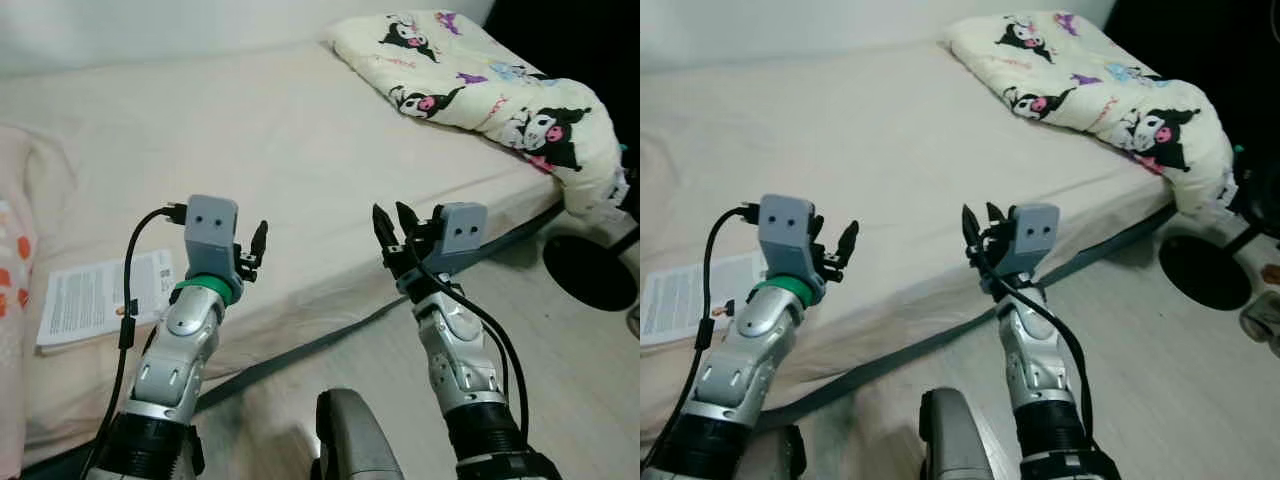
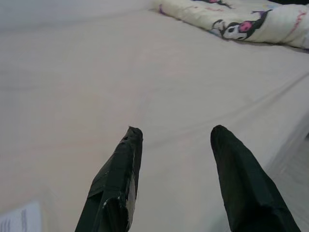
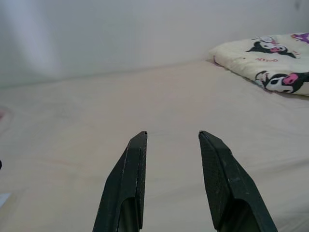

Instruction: Clean up the room

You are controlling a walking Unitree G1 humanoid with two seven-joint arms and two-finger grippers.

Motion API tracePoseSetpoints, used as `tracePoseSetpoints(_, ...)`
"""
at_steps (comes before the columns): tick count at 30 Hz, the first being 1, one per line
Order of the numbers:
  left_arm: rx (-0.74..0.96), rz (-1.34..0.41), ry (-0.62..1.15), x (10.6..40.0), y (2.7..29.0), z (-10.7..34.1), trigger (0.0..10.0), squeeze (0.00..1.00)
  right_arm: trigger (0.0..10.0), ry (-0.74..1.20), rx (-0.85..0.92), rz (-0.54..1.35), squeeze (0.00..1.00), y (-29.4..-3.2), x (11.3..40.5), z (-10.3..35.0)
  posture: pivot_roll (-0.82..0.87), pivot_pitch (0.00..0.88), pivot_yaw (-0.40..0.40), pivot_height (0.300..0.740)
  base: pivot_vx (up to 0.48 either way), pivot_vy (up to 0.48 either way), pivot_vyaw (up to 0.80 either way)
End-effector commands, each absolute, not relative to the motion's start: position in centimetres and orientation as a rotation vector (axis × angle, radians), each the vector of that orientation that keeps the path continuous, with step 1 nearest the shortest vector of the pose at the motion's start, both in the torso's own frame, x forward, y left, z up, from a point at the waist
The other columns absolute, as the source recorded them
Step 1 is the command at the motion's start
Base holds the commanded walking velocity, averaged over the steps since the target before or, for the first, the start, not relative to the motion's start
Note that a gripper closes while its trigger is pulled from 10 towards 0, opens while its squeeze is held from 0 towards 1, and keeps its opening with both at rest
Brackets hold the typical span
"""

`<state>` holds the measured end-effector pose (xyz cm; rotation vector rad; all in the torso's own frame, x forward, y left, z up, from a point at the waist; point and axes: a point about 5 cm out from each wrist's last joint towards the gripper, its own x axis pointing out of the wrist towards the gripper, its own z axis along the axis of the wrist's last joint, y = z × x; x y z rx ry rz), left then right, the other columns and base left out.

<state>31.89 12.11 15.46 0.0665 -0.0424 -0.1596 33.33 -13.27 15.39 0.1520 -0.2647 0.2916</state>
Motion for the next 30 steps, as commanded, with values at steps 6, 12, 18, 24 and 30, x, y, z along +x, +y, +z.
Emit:
tracePoseSetpoints(6, 0.1, -0.148, -0.035, 31.6, 11.9, 15.2, 10.0, 0.0, 10.0, -0.241, 0.142, 0.276, 0.0, -13.8, 33.3, 14.7, 0.0, 0.0, -0.038, 0.588, 0.0, 0.0, -0.52)
tracePoseSetpoints(12, 0.096, -0.148, -0.017, 31.6, 12.1, 15.4, 10.0, 0.0, 10.0, -0.233, 0.12, 0.249, 0.0, -14.3, 33.4, 14.4, 0.0, 0.0, -0.037, 0.588, 0.0, 0.0, -0.24)
tracePoseSetpoints(18, 0.1, -0.142, -0.021, 31.7, 12.0, 15.6, 10.0, 0.0, 10.0, -0.237, 0.123, 0.264, 0.0, -14.2, 33.5, 14.5, 0.0, 0.0, -0.039, 0.588, 0.0, 0.0, 0.0)
tracePoseSetpoints(24, 0.101, -0.133, -0.023, 31.7, 12.0, 15.7, 10.0, 0.0, 10.0, -0.237, 0.115, 0.267, 0.0, -14.3, 33.6, 14.5, 0.0, 0.0, -0.043, 0.611, 0.0, 0.0, 0.0)
tracePoseSetpoints(30, 0.108, -0.118, -0.034, 31.8, 12.3, 16.0, 10.0, 0.0, 10.0, -0.236, 0.114, 0.273, 0.0, -14.3, 33.7, 14.5, 0.02, 0.0, -0.053, 0.625, 0.0, 0.0, 0.0)
